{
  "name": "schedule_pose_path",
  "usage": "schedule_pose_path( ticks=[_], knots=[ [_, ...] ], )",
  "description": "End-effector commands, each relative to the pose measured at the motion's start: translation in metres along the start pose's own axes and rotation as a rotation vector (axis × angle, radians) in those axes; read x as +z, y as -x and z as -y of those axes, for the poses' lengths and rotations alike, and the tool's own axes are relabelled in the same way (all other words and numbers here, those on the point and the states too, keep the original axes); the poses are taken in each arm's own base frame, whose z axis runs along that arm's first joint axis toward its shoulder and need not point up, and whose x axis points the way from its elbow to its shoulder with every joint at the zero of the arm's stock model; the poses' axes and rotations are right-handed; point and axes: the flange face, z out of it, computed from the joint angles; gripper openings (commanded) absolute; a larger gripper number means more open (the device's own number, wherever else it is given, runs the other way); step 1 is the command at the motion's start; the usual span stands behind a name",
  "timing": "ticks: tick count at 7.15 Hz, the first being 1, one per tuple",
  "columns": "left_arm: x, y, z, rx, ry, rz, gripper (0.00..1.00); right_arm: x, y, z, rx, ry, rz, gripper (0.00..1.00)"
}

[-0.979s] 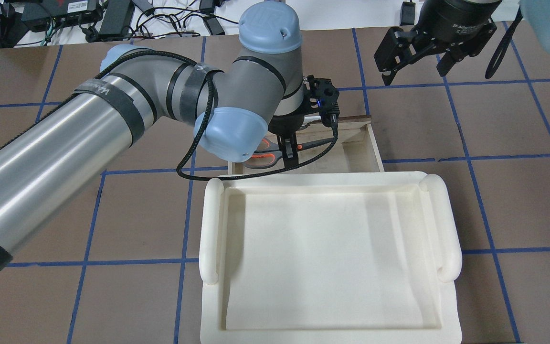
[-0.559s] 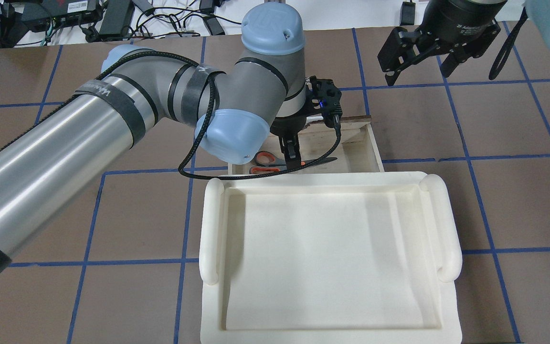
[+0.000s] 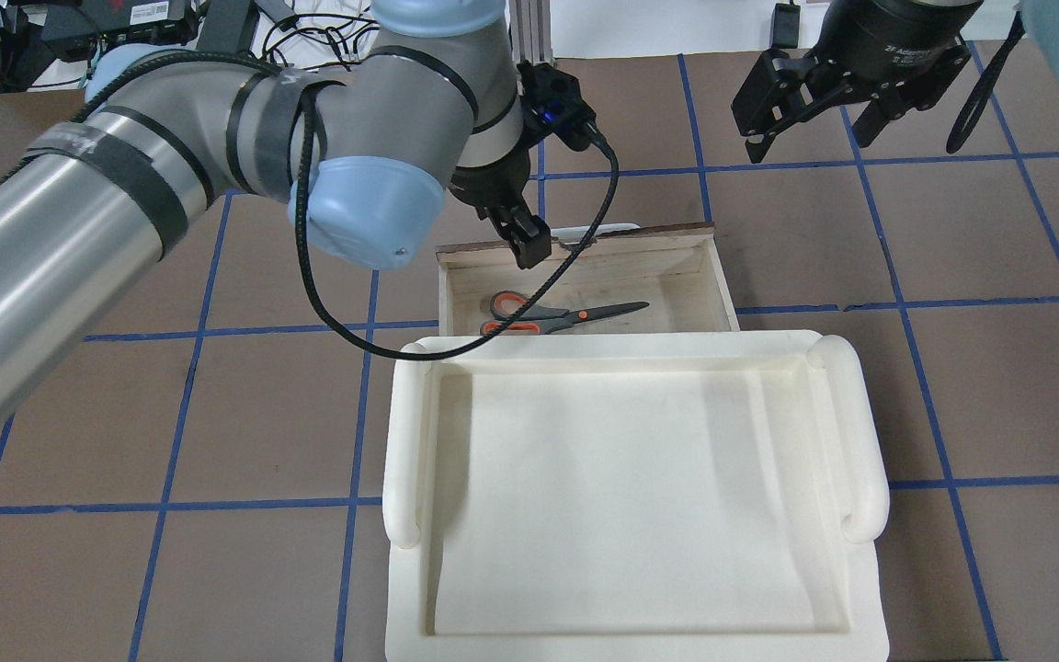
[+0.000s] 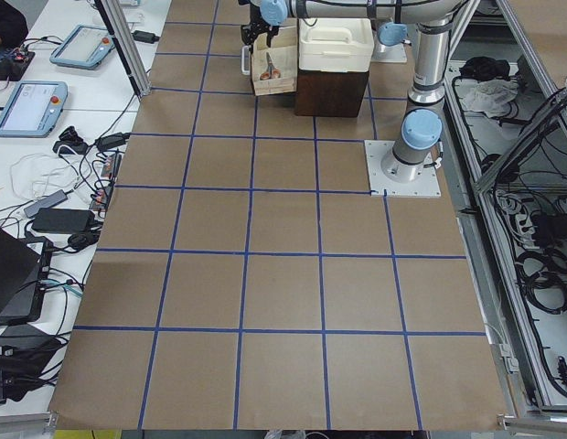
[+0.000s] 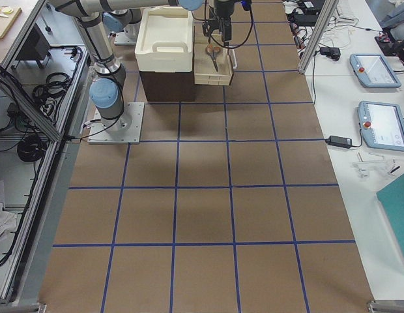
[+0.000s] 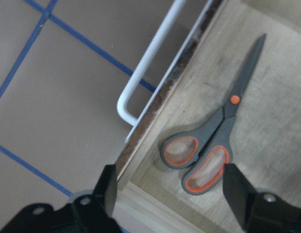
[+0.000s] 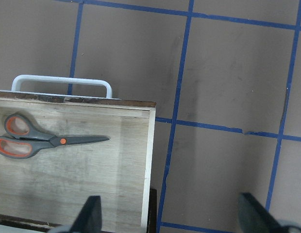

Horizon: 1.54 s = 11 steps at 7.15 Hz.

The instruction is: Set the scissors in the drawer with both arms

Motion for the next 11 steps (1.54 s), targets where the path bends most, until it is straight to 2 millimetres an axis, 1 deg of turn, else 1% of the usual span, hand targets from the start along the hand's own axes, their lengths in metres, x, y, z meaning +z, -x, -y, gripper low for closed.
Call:
schedule_pose_path(
  ticks=[1,2,3,4,5,7,9,11],
  knots=[
    [-0.037,0.091,-0.048,-0.349,-0.028,0.051,1.00,0.000,0.000,0.000,0.006,0.000,0.000,1.00],
    [-0.050,0.119,-0.068,-0.667,-0.048,0.067,1.00,0.000,0.002,0.000,0.017,-0.001,0.000,1.00],
    [-0.060,0.138,-0.085,-0.745,-0.055,0.090,1.00,-0.001,0.002,-0.001,0.055,-0.002,-0.003,1.00],
    [-0.067,0.153,-0.098,-0.787,-0.056,0.121,1.00,-0.002,0.003,-0.001,0.055,-0.004,-0.005,1.00],
    [-0.073,0.159,-0.113,-0.815,-0.031,0.118,1.00,-0.005,0.002,-0.004,0.055,-0.005,-0.019,1.00],
    [-0.085,0.154,-0.131,-0.839,0.018,0.102,1.00,-0.007,0.004,-0.006,0.066,-0.008,-0.020,1.00],
    [-0.103,0.134,-0.145,-0.839,0.050,0.080,1.00,-0.006,0.003,-0.005,0.063,-0.008,-0.019,1.00],
    [-0.108,0.129,-0.150,-0.841,0.063,0.075,1.00,-0.005,0.003,-0.004,0.053,-0.005,-0.019,1.00]
  ],
)
